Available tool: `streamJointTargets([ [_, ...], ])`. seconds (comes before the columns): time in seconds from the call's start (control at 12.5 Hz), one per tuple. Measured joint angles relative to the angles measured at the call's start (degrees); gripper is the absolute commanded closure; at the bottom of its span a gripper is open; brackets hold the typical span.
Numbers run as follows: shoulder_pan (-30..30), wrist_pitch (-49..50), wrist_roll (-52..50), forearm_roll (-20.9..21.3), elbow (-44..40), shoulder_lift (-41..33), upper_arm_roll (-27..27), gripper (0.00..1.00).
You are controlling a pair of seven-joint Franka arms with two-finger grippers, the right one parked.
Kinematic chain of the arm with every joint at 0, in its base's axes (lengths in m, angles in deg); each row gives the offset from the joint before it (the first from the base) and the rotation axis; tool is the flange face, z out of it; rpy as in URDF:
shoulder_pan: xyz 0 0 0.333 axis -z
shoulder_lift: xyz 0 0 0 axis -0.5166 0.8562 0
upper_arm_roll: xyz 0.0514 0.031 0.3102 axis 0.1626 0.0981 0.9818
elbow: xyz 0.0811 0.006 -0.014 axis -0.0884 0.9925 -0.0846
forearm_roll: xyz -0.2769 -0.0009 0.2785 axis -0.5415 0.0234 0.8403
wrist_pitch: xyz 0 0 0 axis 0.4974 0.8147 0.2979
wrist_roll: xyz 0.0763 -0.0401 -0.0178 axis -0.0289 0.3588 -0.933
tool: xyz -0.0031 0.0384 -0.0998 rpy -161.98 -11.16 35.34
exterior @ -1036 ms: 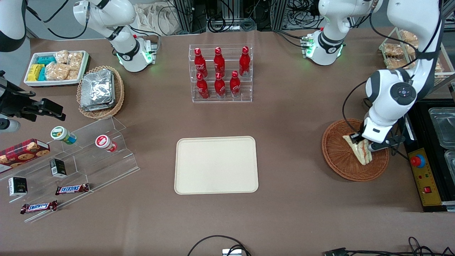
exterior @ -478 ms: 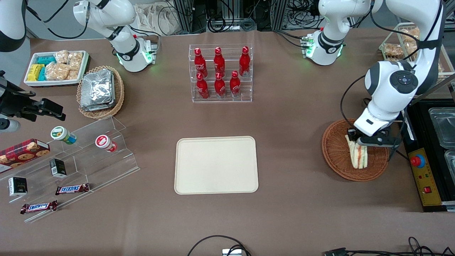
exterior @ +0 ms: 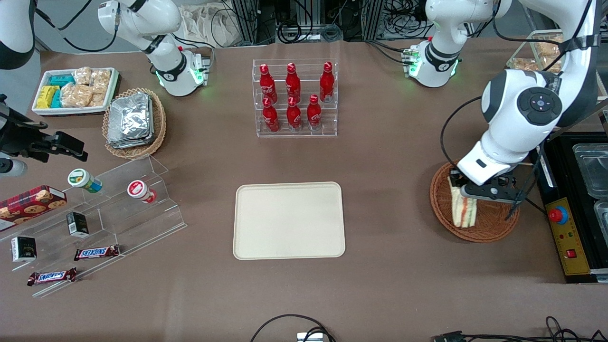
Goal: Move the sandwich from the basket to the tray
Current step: 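Carry the held sandwich with the left gripper over the cream tray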
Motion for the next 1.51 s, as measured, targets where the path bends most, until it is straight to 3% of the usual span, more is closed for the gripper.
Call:
streamJointTargets([
  [0.4,2.6,6.6,-12.5,0.0,-14.4,8.3,-7.7,0.82],
  [0.56,6.5,6.9,-17.3,0.3,-18.7,11.9,-8.0,0.82],
  [1.12,19.0,6.9,-34.6,9.4,-33.5,29.4,-8.1,0.83],
  [1.51,21.9,5.6,-35.3,9.7,-39.9,37.8,-8.1,0.83],
])
